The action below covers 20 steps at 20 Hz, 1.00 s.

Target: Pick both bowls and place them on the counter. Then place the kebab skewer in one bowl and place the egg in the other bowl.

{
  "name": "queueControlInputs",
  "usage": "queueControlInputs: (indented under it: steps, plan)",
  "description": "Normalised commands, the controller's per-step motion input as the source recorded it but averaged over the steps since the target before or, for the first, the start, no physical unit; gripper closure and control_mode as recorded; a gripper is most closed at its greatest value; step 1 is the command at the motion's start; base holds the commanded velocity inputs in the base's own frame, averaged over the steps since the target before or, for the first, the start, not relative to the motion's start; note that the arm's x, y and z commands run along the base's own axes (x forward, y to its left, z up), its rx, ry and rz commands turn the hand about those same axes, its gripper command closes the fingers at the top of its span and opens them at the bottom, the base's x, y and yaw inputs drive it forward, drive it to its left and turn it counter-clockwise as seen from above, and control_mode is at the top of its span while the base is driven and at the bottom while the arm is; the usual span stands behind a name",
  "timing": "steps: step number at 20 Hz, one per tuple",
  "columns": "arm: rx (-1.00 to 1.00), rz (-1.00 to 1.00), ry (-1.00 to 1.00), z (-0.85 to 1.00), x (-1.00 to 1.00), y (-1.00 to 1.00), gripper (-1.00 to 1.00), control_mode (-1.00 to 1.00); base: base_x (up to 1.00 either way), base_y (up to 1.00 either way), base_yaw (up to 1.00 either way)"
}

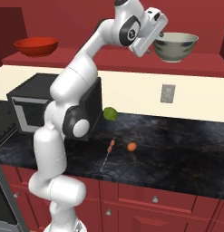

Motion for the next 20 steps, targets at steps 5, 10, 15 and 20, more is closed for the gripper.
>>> queueControlInputs:
  steps: [5,10,15,20]
  plan:
    - [-0.04,0.0,-0.01,-0.11,0.19,-0.07,-1.0,-1.0,0.0,0.0,0.0]
    - [-0.02,0.0,-0.01,-0.05,0.24,-0.12,-1.0,-1.0,0.0,0.0,0.0]
    - [0.0,0.0,0.0,0.0,0.31,-0.14,-1.0,-1.0,0.0,0.0,0.0]
    - [0.0,0.0,0.0,0.0,0.15,-0.07,-1.0,-1.0,0.0,0.0,0.0]
